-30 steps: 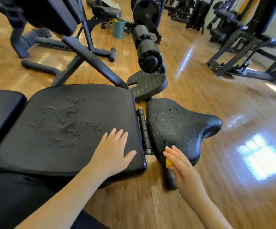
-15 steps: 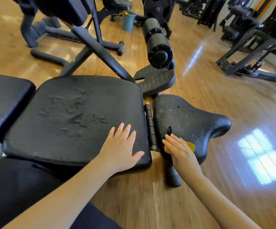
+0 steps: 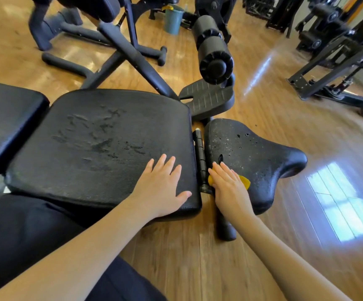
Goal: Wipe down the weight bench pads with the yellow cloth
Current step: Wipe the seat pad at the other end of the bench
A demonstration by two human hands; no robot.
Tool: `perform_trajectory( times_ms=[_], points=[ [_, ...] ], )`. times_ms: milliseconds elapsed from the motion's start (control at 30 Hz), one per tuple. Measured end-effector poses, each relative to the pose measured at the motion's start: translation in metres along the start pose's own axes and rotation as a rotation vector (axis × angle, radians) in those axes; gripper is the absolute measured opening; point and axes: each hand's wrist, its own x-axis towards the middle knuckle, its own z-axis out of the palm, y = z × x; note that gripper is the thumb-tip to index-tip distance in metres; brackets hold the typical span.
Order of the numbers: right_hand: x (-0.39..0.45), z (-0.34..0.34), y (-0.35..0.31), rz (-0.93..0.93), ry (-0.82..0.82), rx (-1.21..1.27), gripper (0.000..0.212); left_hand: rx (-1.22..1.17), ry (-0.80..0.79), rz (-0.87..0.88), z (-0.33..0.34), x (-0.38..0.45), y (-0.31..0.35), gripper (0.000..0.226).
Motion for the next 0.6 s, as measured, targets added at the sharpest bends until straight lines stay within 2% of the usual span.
perform_trajectory(
  times_ms=[133, 367, 433, 600],
  points=[
    [0.012, -0.006, -0.004, 0.056, -0.034, 0.052, 0.047, -0.006, -0.007, 0.003, 0.0, -0.001, 0.0, 0.073],
    [-0.025, 0.006, 0.004, 0.071, 0.054, 0.058, 0.049, -0.02, 0.015, 0.01, 0.003, 0.001, -0.003, 0.073],
    [-0.015, 0.002, -0.001, 0.071, 0.066, 0.065, 0.047, -0.015, 0.019, 0.01, 0.004, 0.001, -0.003, 0.074],
    [0.037, -0.008, -0.004, 0.093, -0.029, 0.08, 0.044, -0.013, 0.022, 0.011, 0.004, 0.0, -0.003, 0.074]
  ],
)
